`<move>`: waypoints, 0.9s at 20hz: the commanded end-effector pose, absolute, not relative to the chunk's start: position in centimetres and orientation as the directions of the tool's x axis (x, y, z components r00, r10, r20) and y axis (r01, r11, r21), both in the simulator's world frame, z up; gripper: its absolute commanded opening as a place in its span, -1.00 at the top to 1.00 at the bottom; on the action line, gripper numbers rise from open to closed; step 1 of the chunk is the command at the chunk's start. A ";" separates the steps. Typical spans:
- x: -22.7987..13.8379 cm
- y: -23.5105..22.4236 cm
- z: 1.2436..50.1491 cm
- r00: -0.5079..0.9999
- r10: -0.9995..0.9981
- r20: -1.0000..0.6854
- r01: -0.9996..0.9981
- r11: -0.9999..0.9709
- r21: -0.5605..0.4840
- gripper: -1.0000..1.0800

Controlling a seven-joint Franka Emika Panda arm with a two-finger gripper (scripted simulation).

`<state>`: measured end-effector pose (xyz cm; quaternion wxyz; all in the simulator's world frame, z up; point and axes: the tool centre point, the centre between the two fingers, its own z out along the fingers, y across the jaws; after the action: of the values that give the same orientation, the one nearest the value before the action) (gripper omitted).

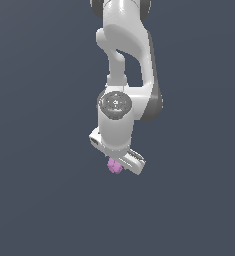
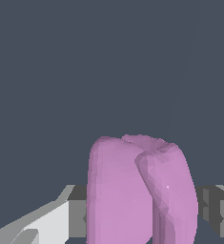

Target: Pick up the object and move it to a goal position.

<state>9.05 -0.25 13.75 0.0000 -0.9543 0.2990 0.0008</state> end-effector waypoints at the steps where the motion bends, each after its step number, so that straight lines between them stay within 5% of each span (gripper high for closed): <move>1: 8.7 -0.9 16.6 0.821 -0.571 -0.001 -0.571 -0.821 0.000 1.00; 18: 6.5 -5.2 35.2 0.821 -0.571 0.000 -0.571 -0.821 0.000 1.00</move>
<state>6.70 -4.88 33.73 0.0004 -0.9541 0.2995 -0.0005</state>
